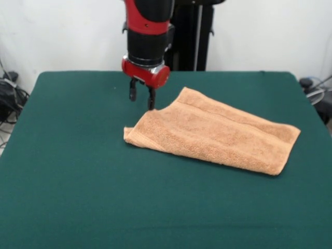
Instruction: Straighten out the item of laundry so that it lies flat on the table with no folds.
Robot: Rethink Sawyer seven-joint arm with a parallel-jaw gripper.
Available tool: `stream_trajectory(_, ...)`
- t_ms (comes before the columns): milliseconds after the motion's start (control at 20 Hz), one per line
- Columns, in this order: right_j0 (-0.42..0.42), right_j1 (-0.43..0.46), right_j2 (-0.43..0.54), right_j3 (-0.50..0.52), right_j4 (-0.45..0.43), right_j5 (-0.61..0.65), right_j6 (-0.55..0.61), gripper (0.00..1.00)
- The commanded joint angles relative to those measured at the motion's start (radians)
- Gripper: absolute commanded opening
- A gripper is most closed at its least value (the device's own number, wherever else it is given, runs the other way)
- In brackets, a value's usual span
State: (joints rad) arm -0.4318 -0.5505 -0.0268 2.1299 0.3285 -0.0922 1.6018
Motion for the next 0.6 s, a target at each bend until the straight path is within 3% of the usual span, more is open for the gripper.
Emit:
stream_trajectory(50, -0.02, 0.044, 0.114, -0.071, -0.046, -0.069, 0.209, 1.0)
stream_trajectory(600, -0.12, 0.032, 0.257, -0.004, -0.125, -0.164, 0.303, 1.0)
